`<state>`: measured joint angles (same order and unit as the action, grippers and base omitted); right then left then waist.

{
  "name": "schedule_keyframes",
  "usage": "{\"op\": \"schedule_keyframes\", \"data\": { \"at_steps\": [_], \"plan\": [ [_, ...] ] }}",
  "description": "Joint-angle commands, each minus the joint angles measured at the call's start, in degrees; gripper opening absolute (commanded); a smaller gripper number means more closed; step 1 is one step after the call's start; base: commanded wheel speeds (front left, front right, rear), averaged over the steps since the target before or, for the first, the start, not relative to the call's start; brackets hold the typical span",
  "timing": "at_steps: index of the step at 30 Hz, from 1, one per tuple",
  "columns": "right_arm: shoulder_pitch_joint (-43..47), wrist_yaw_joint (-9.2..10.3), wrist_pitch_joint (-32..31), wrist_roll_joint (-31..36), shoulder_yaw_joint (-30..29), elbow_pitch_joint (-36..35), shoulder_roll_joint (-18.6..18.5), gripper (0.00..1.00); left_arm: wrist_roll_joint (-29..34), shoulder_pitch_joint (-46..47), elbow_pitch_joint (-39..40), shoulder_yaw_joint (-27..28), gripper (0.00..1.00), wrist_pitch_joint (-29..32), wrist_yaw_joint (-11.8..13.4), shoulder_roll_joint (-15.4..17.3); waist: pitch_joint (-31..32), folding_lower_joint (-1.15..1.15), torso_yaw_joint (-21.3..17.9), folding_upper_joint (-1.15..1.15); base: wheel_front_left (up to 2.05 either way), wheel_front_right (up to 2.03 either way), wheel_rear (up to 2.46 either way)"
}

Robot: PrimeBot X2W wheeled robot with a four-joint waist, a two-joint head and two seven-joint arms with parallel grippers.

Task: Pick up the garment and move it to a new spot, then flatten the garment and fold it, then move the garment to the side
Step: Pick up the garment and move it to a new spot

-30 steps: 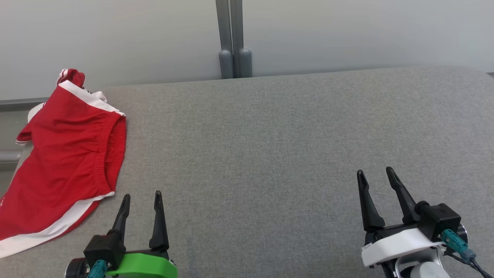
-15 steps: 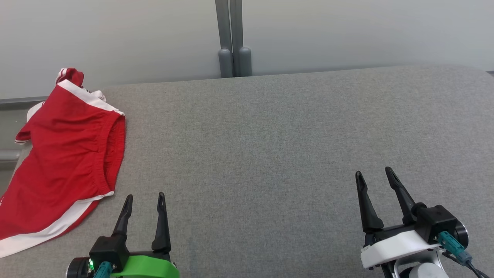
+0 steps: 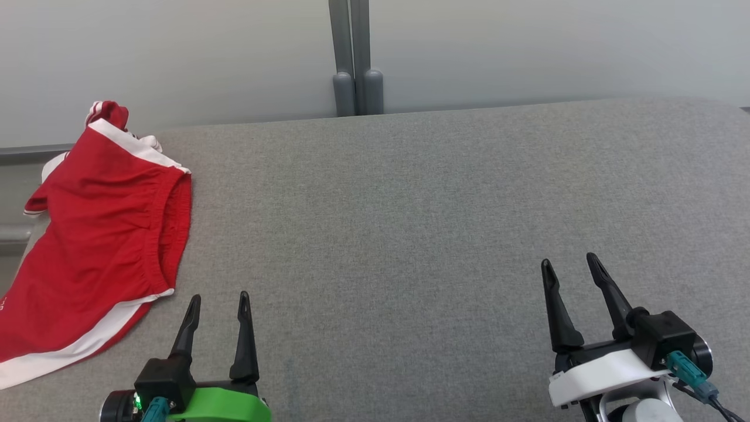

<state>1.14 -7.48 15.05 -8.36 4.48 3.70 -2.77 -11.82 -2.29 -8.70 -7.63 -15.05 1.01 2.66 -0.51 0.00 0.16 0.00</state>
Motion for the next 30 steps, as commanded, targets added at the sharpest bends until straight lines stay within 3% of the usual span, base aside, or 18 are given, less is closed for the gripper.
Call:
{"op": "schedule_keyframes", "data": {
  "at_steps": [1, 8, 22, 30],
  "plan": [
    [0.53, -0.02, 0.20, 0.12, -0.17, -0.25, -0.20, 1.00, -0.14, -0.15, 0.12, 0.07, 1.00, -0.20, 0.04, 0.40, 0.00, 0.00, 0.16, 0.00, 0.00, 0.00, 0.00],
    [0.96, -0.02, 0.19, 0.35, -0.25, -1.03, -0.18, 1.00, 0.07, 0.59, 0.10, -0.28, 1.00, -0.12, 0.14, 0.39, -0.16, 0.00, 3.65, 0.00, 0.00, 0.00, 0.00],
    [0.86, -0.02, 0.19, -0.72, 1.05, -1.24, -0.18, 1.00, 1.03, 0.74, 0.44, 0.99, 1.00, -0.10, -0.32, 0.35, 0.40, 0.00, 21.40, 0.00, 0.00, 0.00, 0.00],
    [0.21, -0.02, 0.19, -1.45, 2.01, -0.90, -0.19, 1.00, 1.34, -0.26, 0.22, 1.68, 1.00, -0.09, -0.87, 0.34, 1.02, 0.00, 27.73, 0.00, 0.00, 0.00, 0.00]
  ]
}}
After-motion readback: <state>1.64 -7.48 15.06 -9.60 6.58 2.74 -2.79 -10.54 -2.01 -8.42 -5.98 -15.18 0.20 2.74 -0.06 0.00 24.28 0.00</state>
